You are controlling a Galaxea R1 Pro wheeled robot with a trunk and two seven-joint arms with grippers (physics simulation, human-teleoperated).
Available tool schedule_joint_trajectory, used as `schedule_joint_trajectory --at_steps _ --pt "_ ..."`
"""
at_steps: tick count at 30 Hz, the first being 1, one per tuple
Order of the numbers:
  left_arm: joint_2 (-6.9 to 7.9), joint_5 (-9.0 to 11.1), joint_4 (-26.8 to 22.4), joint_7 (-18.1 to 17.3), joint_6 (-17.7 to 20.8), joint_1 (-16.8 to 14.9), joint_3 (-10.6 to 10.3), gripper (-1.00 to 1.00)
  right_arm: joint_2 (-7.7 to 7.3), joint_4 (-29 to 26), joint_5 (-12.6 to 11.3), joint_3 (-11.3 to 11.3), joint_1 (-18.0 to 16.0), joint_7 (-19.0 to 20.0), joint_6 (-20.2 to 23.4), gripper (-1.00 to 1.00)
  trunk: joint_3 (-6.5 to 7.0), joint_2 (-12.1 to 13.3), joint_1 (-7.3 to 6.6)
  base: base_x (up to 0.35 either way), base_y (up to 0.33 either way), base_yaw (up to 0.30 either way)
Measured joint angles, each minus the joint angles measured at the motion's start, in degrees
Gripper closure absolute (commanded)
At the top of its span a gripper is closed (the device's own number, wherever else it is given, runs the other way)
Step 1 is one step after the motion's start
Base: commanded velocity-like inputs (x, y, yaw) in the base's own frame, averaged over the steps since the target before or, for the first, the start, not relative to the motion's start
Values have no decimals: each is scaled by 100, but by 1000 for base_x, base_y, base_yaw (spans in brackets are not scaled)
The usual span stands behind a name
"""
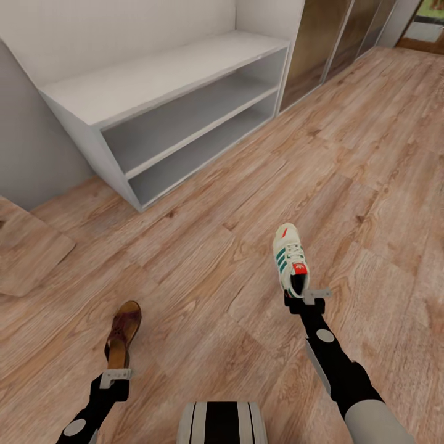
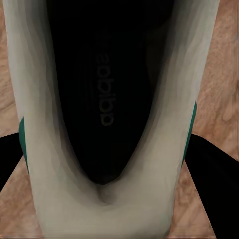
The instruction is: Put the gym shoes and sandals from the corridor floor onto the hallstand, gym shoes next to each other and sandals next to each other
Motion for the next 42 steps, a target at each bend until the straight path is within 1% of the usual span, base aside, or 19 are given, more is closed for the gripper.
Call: schedule_joint_trajectory --at_steps 1,4,5,9,11,14,15,16,18,20,21,22,23,24,25,27,29,31,42 --pt "6 11 -1 -3 -6 30 94 100 -18 106 14 -1 76 -2 -8 100 31 1 -2 0 0 0" --pt "10 10 10 -7 -97 90 242 100 -36 375 45 0 209 -6 -33 100 124 5 -10 0 0 0" --pt "12 9 24 -7 -187 145 298 100 -41 544 42 -1 264 -11 -62 100 155 7 -12 0 0 0" --pt "6 0 49 -8 -477 352 368 100 -47 1066 54 0 368 -22 -272 100 280 12 -23 0 0 0" --pt "1 -1 56 -3 -616 474 388 100 -49 1434 54 1 397 -24 -521 100 342 15 -28 0 0 0" --pt "2 10 65 1 -731 642 403 100 -52 2151 48 1 419 -23 -1070 100 435 19 -36 0 0 0" --pt "3 16 64 1 -744 673 403 100 -54 2312 54 0 420 -23 -1199 100 467 20 -39 0 0 0" --pt "4 38 63 2 -760 730 407 100 -57 2633 47 2 424 -20 -1448 100 497 22 -41 0 0 0" --pt "4 80 62 2 -771 774 407 100 -57 2969 50 0 424 -19 -1716 100 560 24 -46 0 0 0" --pt "5 207 60 -2 -785 833 411 100 -60 3574 50 2 427 -13 -2245 100 622 27 -51 0 0 0" --pt "5 308 68 -6 -789 888 413 100 -65 3989 48 2 428 -13 -2634 100 653 28 -54 0 0 0" --pt "2 362 72 -8 -792 936 410 100 -69 4248 46 -9 429 -15 -2872 100 685 30 -56 0 0 0" --pt "0 403 71 -7 -793 987 410 100 -84 4460 45 -8 429 -17 -3060 100 716 31 -59 0 0 0" --pt "-1 419 71 -8 -795 1018 409 100 -101 4555 41 -14 428 -18 -3135 100 747 32 -62 0 0 0" --pt "1 454 74 -7 -798 1100 414 100 -152 4772 33 -10 441 -21 -3296 100 778 34 -64 0 0 0" --pt "-4 462 88 -8 -926 1150 408 100 -163 4888 37 3 529 -16 -3383 100 841 36 -70 0 0 0" --pt "-11 453 144 -11 -1167 1168 409 100 -160 4916 33 1 563 -14 -3405 100 903 39 -75 0 0 0" --pt "-7 459 221 -12 -1243 1172 412 100 -155 4927 34 4 577 -11 -3410 100 966 42 -80 0 0 0" --pt "-13 462 271 -13 -1283 1174 407 100 -134 4935 33 2 586 -1 -3413 100 1309 56 -108 0 0 0"
